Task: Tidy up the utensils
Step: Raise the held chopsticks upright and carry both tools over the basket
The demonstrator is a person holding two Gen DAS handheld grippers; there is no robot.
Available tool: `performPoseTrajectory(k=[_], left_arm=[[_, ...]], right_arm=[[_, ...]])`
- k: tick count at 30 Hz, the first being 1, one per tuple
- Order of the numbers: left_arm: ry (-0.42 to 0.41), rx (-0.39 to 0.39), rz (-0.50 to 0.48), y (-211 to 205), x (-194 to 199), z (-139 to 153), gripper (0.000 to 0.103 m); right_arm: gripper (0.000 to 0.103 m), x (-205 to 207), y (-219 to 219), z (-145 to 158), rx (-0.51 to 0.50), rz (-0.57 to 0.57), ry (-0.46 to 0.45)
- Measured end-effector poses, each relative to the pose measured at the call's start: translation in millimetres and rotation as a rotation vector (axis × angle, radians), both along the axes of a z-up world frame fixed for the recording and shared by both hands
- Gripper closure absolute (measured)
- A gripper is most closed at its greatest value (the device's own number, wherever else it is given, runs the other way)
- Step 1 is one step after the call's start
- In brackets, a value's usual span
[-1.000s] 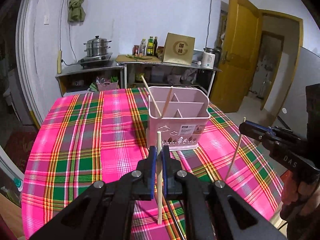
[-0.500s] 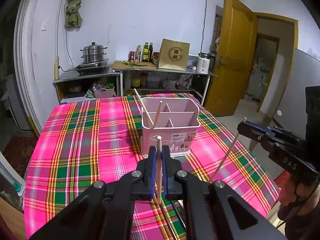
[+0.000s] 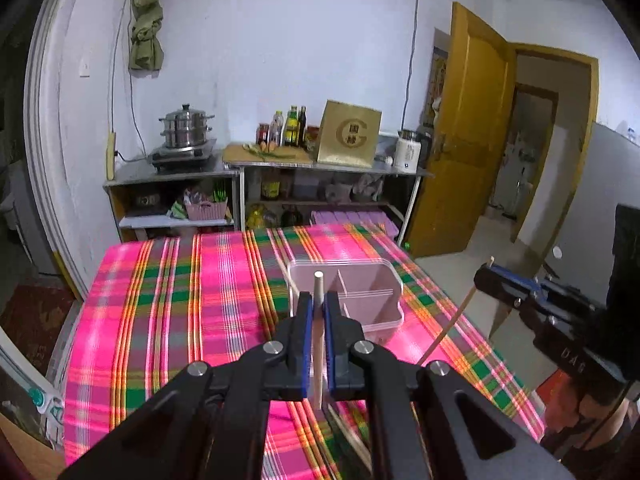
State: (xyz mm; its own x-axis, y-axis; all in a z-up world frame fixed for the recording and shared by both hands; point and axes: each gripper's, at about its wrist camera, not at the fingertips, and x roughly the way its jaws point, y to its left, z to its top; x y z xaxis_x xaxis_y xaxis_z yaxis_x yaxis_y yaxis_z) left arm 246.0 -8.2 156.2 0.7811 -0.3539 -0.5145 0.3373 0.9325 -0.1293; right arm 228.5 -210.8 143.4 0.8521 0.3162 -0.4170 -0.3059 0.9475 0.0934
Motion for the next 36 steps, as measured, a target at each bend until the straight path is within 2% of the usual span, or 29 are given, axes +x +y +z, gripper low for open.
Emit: performPoseTrajectory(k=[8, 13, 23, 36], left_arm=[[-0.076, -0.002, 0.034, 1, 30, 36, 0.097], [-0.094, -0.002, 0.036, -3, 52, 40, 0.097], [-0.073, 0.013, 0.016, -16, 83, 15, 0.097], [0.024, -0.003, 0.013, -18, 113, -35, 0.097]], right_arm=[[0.099, 28, 1, 34, 0.03, -0.014, -0.074], [0.099, 46, 4, 38, 0.041, -0.02, -0.087], [0.099, 77, 10, 21, 0.06, -0.013, -0.07], [0.099, 114, 9, -33, 0.052, -0.025, 0.044]])
